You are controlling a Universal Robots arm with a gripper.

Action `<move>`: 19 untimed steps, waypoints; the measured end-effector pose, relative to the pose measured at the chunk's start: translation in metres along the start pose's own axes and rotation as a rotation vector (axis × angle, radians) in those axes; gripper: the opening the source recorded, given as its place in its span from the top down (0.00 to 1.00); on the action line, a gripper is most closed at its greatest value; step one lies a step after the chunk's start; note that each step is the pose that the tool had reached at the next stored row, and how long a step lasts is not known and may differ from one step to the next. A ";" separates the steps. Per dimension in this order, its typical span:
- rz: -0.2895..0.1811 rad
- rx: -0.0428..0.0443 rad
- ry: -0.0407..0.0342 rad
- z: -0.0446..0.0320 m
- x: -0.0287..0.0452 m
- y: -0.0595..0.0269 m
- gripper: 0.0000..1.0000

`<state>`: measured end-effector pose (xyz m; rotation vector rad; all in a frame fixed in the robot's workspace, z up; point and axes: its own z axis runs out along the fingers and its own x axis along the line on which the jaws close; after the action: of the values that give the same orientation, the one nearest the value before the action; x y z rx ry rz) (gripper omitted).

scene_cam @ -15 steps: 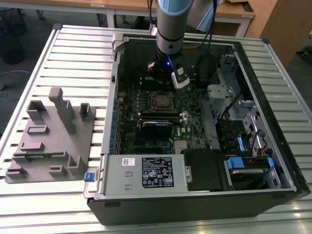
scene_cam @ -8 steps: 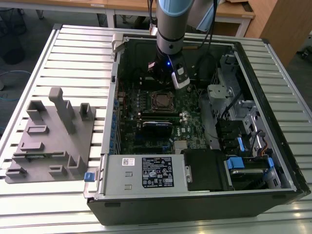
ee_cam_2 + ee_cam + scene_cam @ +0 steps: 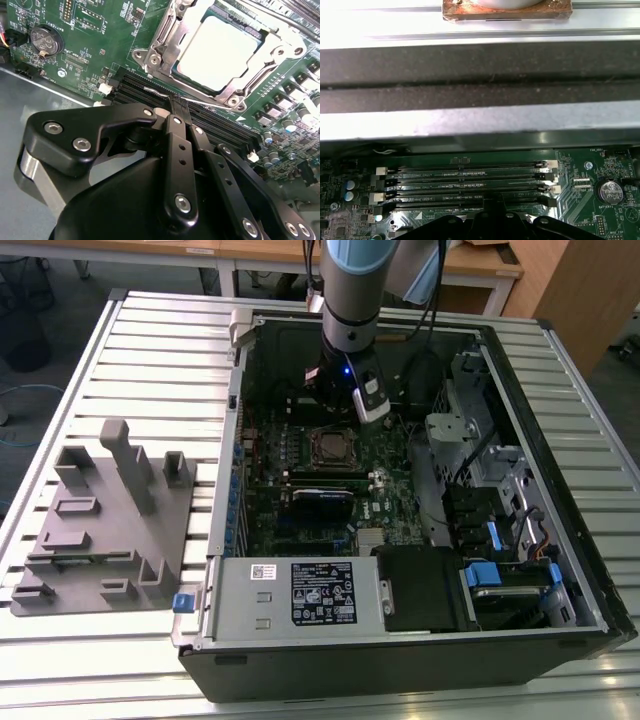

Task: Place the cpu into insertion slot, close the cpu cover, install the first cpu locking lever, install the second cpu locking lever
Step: 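Install the first cpu locking lever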

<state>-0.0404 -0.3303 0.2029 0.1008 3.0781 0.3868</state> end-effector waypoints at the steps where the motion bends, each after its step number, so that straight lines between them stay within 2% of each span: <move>1: 0.000 -0.0001 -0.0001 0.0001 -0.0003 0.0000 0.90; 19: 0.000 0.0003 -0.0001 0.0013 -0.0013 0.0012 0.90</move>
<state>-0.0390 -0.3290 0.2020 0.1011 3.0782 0.3863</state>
